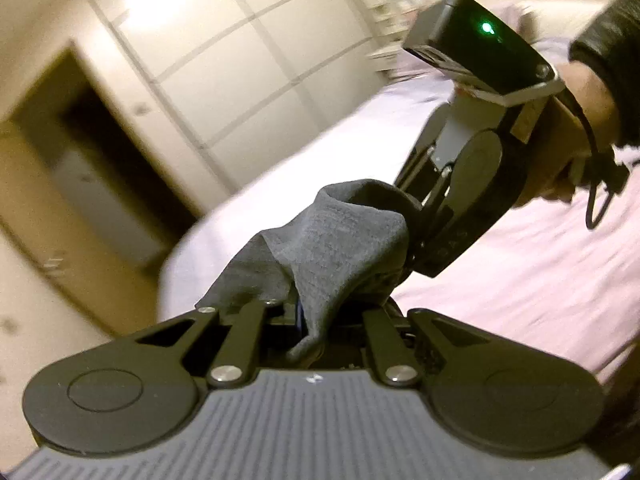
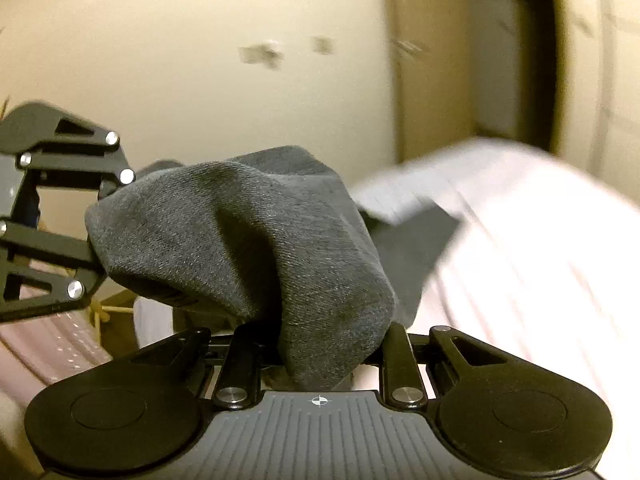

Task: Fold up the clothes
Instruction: 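Grasp the grey jeans with the left gripper while the right gripper grasps them too, then lift the jeans with both grippers and lay them flat on the bed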

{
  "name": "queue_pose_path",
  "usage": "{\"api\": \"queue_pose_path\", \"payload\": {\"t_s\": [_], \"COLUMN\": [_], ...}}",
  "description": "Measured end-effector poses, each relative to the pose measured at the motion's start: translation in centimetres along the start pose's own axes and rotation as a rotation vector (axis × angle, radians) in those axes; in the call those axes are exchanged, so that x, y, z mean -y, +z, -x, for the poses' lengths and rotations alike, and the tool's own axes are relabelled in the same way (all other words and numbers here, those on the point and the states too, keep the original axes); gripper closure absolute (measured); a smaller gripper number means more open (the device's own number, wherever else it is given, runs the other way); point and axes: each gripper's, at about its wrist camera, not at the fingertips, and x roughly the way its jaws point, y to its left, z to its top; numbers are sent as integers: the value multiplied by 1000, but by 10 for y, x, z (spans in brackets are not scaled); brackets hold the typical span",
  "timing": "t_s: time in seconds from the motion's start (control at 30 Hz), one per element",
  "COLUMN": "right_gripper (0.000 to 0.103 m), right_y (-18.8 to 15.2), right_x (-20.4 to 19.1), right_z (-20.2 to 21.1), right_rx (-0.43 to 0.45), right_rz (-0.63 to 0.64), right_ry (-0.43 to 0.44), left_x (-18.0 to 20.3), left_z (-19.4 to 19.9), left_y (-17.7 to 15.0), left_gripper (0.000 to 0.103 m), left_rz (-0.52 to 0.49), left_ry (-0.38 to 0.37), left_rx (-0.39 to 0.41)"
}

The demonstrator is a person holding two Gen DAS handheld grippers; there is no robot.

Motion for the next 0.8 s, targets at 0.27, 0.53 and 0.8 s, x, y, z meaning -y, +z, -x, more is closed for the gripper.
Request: {"api": "queue_pose_path", "payload": {"t_s": [0.27,0.53,0.8], "right_gripper": [77,34,30], "right_y": [-181,-253,-297], "right_x": [177,230,180], "right_z": [135,209,155], "right_rx": [-233,-185,-270], "right_rz": [-414,-777,-874], "right_ry": [-366,-714,-621], "left_x": [189,195,151], "left_z": [-79,-111,-137], "left_y": [119,68,-33], "left_gripper": [68,44,38], "left_rz": [63,-72,-123], "left_ry": [-457,-521,-466], "left_rx": [0,-120,-270]}}
